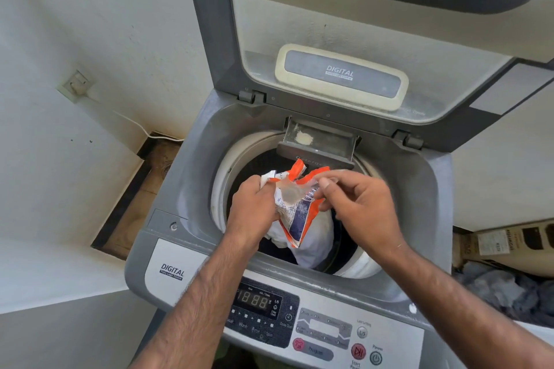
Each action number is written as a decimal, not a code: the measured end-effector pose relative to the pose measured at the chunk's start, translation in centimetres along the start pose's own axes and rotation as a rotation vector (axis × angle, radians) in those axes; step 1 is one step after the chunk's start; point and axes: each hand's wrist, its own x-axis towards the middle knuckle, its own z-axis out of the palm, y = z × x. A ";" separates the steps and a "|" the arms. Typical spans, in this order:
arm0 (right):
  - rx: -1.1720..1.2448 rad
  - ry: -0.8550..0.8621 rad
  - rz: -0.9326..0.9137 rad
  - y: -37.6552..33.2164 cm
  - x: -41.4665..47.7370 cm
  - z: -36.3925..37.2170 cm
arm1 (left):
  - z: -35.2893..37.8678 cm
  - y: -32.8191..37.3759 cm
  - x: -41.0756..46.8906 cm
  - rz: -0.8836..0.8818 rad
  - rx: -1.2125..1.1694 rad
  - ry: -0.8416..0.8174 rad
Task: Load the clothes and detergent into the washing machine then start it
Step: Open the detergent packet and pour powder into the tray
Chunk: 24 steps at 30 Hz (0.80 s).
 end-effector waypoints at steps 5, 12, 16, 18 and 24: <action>-0.068 0.014 0.067 1.4 -0.5 1.3 | -0.4 0.0 -0.7 0.024 -0.036 -0.027; -0.144 0.116 0.119 0.9 -1.2 1.6 | -2.2 0.7 -1.3 0.056 -0.044 -0.093; 0.036 0.100 0.223 0.3 -2.7 2.0 | -3.0 1.3 -1.5 0.102 0.039 -0.186; 0.030 0.141 0.216 0.5 -3.8 1.8 | -2.8 1.5 -1.8 0.121 0.086 -0.229; -0.010 0.375 0.176 0.9 -8.2 0.6 | -0.4 2.5 -4.6 0.207 0.268 -0.360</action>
